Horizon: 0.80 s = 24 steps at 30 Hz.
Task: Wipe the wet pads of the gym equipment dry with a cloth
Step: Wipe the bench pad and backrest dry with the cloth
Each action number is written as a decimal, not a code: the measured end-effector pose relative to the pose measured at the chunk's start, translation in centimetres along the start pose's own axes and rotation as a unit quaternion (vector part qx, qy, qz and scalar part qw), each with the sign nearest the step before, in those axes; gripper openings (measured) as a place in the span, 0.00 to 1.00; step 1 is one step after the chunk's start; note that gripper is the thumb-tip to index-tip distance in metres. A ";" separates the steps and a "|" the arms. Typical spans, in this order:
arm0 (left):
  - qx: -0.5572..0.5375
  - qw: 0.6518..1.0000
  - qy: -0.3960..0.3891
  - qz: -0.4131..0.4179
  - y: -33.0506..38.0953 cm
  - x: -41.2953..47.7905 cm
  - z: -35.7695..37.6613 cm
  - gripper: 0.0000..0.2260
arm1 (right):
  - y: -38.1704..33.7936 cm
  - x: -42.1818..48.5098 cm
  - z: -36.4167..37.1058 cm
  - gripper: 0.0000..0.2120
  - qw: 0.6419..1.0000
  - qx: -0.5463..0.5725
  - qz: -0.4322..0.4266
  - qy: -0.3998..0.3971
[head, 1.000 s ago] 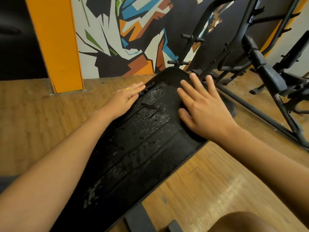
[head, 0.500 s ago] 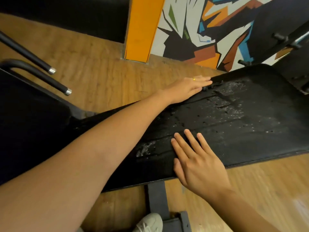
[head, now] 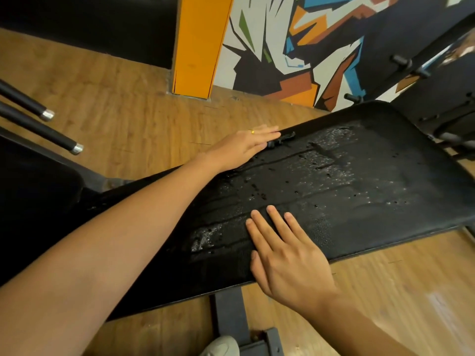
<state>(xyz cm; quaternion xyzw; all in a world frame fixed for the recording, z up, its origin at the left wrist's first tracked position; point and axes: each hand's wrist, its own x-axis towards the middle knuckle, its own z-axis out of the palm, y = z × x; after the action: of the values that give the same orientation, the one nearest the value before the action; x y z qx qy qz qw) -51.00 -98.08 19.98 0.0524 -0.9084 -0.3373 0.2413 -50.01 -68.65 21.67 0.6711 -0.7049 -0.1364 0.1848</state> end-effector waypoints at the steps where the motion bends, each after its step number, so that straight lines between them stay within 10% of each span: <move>1: 0.006 1.000 -0.007 0.004 0.3 0.5 0.0 0.20 | 0.0 0.0 0.0 0.26 1.000 -0.002 -0.001 0.004; 24: 0.015 0.997 0.001 -0.071 -1.1 -4.5 -1.3 0.20 | -0.2 0.2 -0.4 0.27 1.000 -0.005 0.000 -0.024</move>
<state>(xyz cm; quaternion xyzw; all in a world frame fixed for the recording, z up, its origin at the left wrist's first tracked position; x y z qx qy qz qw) -46.56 -98.48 18.33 0.1209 -0.9072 -0.3399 0.2164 -49.69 -68.79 21.96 0.6668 -0.7084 -0.1558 0.1713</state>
